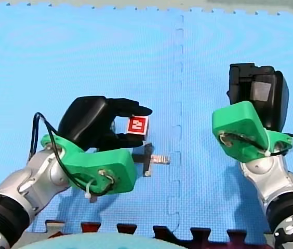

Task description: Stack cube left

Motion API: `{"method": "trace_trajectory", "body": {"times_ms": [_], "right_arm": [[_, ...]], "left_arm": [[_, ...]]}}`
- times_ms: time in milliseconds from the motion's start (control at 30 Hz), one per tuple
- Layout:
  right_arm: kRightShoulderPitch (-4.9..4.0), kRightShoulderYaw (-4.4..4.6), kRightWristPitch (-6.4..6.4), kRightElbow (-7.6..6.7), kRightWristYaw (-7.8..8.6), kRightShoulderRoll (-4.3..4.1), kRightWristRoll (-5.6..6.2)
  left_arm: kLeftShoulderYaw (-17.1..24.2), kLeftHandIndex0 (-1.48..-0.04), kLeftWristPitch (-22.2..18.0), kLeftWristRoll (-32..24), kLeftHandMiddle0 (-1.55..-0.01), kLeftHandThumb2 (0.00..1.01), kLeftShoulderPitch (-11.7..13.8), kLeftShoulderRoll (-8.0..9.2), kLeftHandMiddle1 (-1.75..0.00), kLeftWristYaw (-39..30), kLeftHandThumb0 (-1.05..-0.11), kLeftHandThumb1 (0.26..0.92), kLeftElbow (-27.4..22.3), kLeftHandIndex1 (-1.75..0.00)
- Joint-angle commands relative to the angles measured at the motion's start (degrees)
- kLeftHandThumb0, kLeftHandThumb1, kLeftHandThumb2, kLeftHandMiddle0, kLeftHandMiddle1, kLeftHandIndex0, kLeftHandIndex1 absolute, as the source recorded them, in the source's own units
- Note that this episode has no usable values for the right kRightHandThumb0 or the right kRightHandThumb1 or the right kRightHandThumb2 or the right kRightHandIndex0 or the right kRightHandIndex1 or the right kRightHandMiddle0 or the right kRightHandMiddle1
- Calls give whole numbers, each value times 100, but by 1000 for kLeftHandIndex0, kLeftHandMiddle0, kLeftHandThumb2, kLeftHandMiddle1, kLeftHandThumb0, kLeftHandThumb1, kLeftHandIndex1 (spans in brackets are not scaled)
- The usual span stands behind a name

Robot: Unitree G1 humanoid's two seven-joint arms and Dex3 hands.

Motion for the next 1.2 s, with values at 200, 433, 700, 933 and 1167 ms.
{"method": "trace_trajectory", "body": {"times_ms": [200,433,700,933,1167], "right_arm": [[-40,2,59,13,-20,-7,9],[-40,-14,79,24,-24,9,20],[-60,-13,111,16,-32,33,27],[-85,-2,144,33,-56,46,17],[-89,-2,155,47,-70,70,25]], "left_arm": [[-39,-1260,317,-353,-856,2,-109,246,-1746,-1847,-502,878,-531,-50],[17,-1276,597,-526,-888,0,-81,451,-1746,-2876,-502,871,-1185,-57],[75,-1281,889,-615,-903,0,166,474,-1746,-3198,-499,862,-1732,-57],[63,-1278,1257,-641,-912,0,492,478,-1746,-3360,-497,857,-2307,-54],[33,-1255,1463,-512,-923,0,777,395,-1746,-3046,-492,855,-2509,-38]]}}
